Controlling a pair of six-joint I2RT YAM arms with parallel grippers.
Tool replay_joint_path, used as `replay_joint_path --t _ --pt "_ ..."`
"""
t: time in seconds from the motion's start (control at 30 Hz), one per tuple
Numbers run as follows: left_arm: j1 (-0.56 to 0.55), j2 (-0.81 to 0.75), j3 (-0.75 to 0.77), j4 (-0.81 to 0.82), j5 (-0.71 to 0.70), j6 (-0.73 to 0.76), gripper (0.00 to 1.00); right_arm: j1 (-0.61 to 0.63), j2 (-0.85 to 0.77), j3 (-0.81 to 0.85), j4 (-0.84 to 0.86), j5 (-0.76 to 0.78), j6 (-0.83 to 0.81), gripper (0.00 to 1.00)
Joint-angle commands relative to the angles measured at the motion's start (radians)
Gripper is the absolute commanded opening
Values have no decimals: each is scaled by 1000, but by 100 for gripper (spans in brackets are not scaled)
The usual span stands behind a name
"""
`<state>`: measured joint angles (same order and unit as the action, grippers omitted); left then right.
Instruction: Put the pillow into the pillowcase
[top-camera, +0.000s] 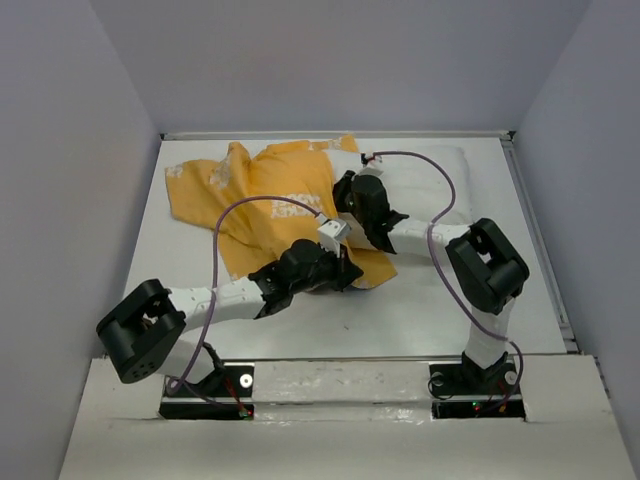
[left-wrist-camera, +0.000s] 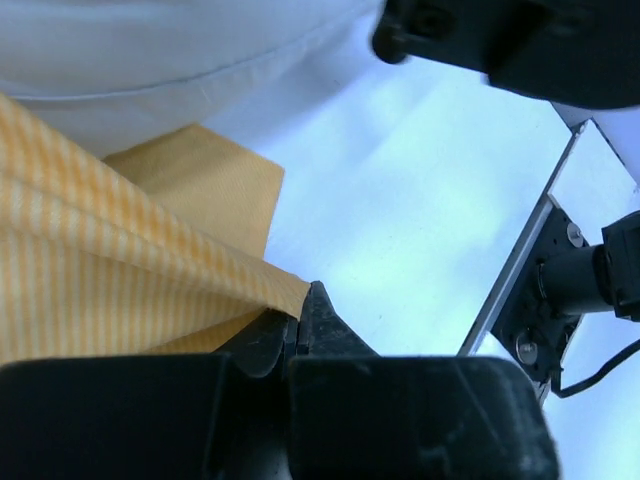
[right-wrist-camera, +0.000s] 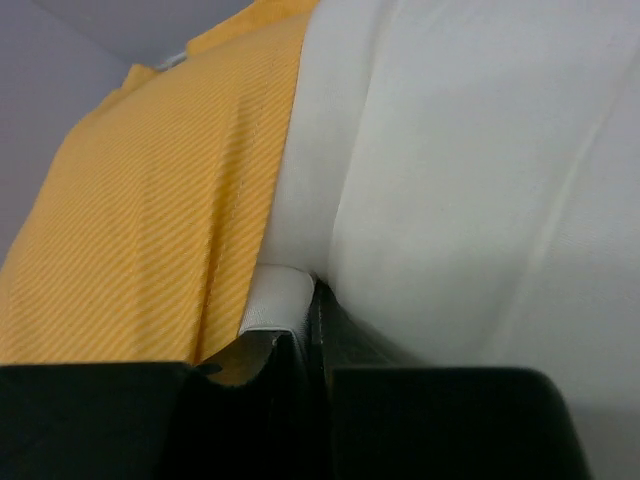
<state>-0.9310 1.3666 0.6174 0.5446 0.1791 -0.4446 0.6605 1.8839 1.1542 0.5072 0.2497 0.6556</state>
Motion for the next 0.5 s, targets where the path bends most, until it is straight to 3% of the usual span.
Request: replay_joint_path --t 0.0,0.03,0.07,0.1,0.13,0.27,0.4,0.43,0.47 --pt "-123 -70 21 96 156 -7 8 -78 22 -58 141 94 137 0" --pt "-99 -119 42 7 108 24 42 -78 -6 -117 178 42 144 0" --pt "-31 -147 62 -41 100 36 62 -67 -38 -173 206 33 151 0" --pt "4 -177 86 -88 92 49 90 -58 -70 -232 241 31 162 0" --pt "36 -239 137 -163 89 61 99 -49 -135 -335 254 23 162 0" --pt "141 -325 302 -313 13 86 99 66 -239 -477 254 -10 161 0" --pt "283 -226 503 -493 -136 67 97 206 -333 -467 192 19 167 1" --pt "308 -186 539 -518 -138 78 95 226 -345 -434 183 10 141 14" --pt "331 -140 577 -543 -144 95 93 235 -367 -389 72 -1 78 40"
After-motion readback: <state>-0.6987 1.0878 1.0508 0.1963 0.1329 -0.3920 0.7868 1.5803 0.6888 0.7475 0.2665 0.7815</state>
